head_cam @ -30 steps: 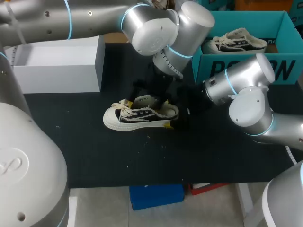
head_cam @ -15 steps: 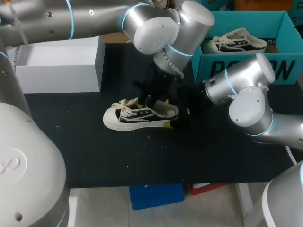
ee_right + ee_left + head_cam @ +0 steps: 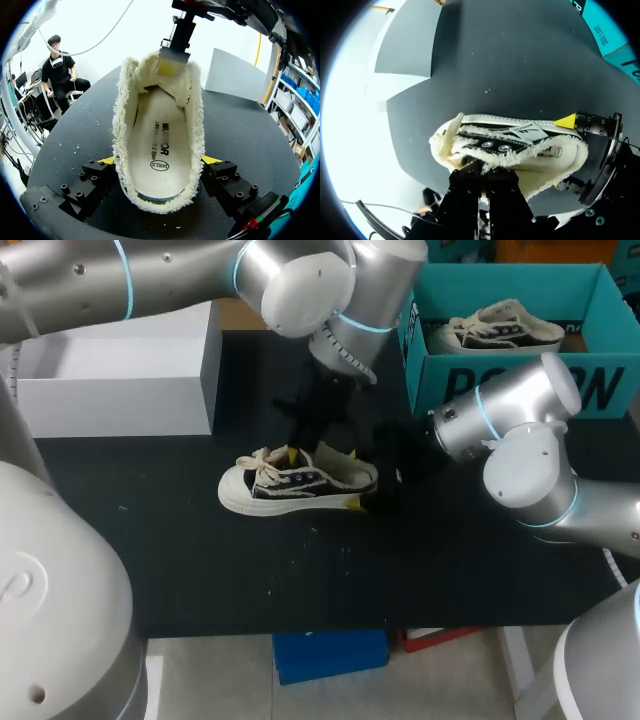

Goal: Take the shoe out of the shoebox, open the shoe tongue, remove and reinsert the insole, then place the shoe into the shoebox

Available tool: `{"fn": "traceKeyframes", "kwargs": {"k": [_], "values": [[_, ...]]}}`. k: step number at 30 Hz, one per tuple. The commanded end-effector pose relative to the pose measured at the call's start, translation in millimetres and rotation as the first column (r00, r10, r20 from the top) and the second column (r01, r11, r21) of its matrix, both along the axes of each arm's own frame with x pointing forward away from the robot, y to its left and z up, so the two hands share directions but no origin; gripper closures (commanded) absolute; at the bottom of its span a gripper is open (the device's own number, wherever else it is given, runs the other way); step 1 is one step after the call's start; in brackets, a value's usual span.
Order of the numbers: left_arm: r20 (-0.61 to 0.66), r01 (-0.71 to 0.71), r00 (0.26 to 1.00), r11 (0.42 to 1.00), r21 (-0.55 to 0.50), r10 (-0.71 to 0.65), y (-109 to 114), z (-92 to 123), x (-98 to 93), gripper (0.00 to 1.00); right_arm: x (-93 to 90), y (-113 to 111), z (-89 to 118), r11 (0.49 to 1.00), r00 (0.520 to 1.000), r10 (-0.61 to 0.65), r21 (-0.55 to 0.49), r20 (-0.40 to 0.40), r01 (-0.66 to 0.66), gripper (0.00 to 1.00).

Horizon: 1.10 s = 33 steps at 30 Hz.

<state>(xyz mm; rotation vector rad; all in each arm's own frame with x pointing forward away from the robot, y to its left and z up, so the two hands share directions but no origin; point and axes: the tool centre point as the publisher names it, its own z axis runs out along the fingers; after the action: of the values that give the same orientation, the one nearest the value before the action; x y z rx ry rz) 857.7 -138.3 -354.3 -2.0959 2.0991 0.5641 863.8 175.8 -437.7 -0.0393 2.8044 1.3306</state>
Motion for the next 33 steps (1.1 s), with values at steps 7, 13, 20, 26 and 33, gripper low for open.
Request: {"fn": "traceKeyframes", "kwargs": {"k": [7,13,20,26,33], "values": [[0.058,-0.032,0.998,0.996,-0.089,0.037,20.8,17.1,-2.3,1.00,-0.1,1.8,-0.8,1.000,1.000,-0.001,-0.001,0.000,0.001,1.00],[0.086,-0.037,0.995,0.990,-0.134,0.049,26.6,24.9,-1.8,1.00,-0.1,1.8,-0.8,1.000,1.000,-0.001,-0.001,0.000,0.001,1.00],[0.103,-0.041,0.993,0.984,-0.173,0.060,36.2,27.3,-4.9,1.00,-0.1,1.8,-0.8,1.000,1.000,-0.001,-0.001,0.000,0.001,1.00],[0.121,-0.057,0.989,0.974,-0.217,0.085,49.8,29.2,-7.1,1.00,-0.1,1.8,-0.8,1.000,1.000,-0.001,-0.001,0.000,0.001,1.00],[0.105,-0.057,0.991,0.966,-0.251,0.085,61.0,26.2,-11.7,1.00,-0.1,1.8,-0.8,1.000,1.000,-0.001,-0.001,0.000,0.001,1.00]]}}
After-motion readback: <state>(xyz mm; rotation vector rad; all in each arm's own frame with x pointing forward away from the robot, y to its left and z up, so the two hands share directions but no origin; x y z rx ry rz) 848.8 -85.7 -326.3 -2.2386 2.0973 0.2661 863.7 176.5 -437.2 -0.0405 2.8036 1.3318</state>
